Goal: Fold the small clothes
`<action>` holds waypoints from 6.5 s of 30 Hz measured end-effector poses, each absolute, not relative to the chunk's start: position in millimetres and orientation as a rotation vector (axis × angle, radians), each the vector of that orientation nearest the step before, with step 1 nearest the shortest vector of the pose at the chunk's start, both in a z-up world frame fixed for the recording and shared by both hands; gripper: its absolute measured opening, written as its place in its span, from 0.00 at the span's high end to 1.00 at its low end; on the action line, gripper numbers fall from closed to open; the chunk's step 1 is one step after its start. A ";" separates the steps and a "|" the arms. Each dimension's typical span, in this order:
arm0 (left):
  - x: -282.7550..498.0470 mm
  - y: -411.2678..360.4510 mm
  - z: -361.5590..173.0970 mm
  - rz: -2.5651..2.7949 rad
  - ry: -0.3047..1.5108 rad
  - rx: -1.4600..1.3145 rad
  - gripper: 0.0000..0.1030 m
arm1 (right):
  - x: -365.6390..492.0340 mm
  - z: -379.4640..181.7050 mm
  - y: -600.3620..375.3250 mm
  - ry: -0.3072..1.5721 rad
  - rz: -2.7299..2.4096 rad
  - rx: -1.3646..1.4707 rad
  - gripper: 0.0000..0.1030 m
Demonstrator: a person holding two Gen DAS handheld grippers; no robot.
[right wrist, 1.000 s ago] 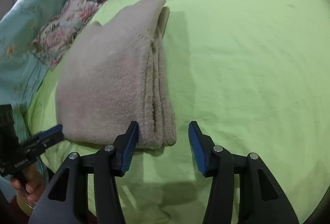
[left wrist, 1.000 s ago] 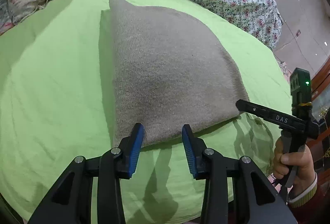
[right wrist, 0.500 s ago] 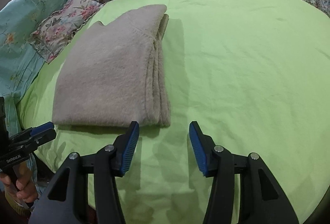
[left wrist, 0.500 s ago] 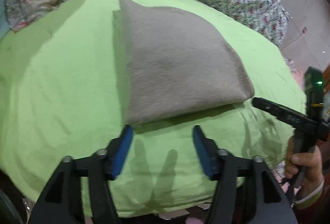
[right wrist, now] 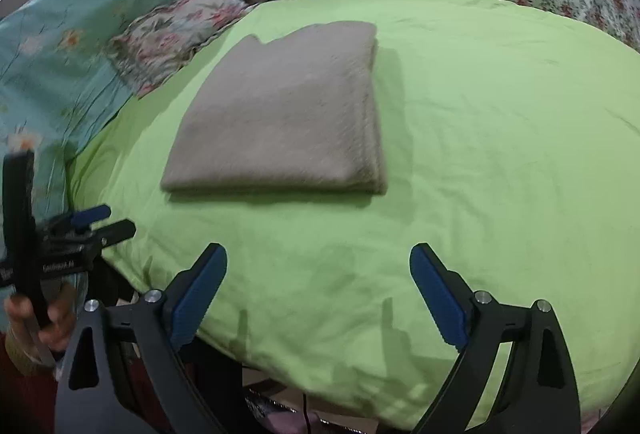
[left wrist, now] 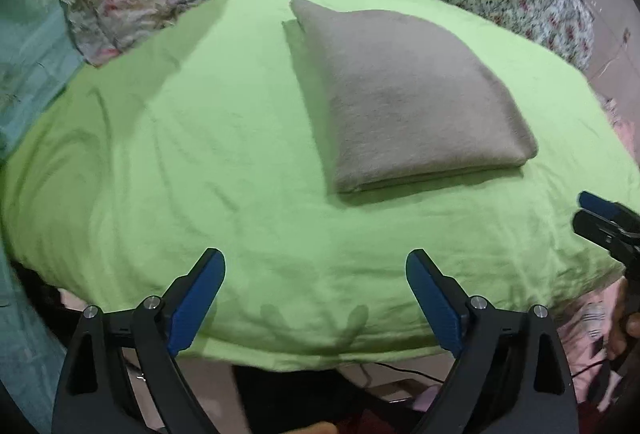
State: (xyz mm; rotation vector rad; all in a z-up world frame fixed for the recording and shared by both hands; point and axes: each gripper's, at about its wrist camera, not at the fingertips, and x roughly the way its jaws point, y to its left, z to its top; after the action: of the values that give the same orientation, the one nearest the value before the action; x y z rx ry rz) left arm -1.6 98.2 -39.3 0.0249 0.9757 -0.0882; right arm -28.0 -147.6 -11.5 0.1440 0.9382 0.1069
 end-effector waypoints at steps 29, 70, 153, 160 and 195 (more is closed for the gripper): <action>3.6 70.8 -32.0 -0.094 0.932 0.129 0.00 | -26.1 -30.3 -125.0 0.990 0.154 0.095 0.05; 57.9 45.8 -10.3 -0.028 0.862 0.141 0.00 | 55.2 -5.3 -129.8 0.943 0.179 0.120 0.03; 66.9 44.8 0.0 -0.060 0.823 0.171 0.00 | 64.4 6.5 -128.2 0.940 0.178 0.108 0.03; 69.4 47.5 -0.2 -0.062 0.827 0.167 0.00 | 65.4 7.6 -126.2 0.938 0.178 0.105 0.03; 82.3 48.8 1.8 -0.056 0.823 0.152 0.00 | 76.0 12.8 -127.0 0.932 0.182 0.094 0.02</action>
State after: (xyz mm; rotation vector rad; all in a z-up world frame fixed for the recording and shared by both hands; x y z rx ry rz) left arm 82.3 48.8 1.8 0.1519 0.8227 -0.0562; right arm 76.0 -127.0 12.8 0.0940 0.9321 0.1823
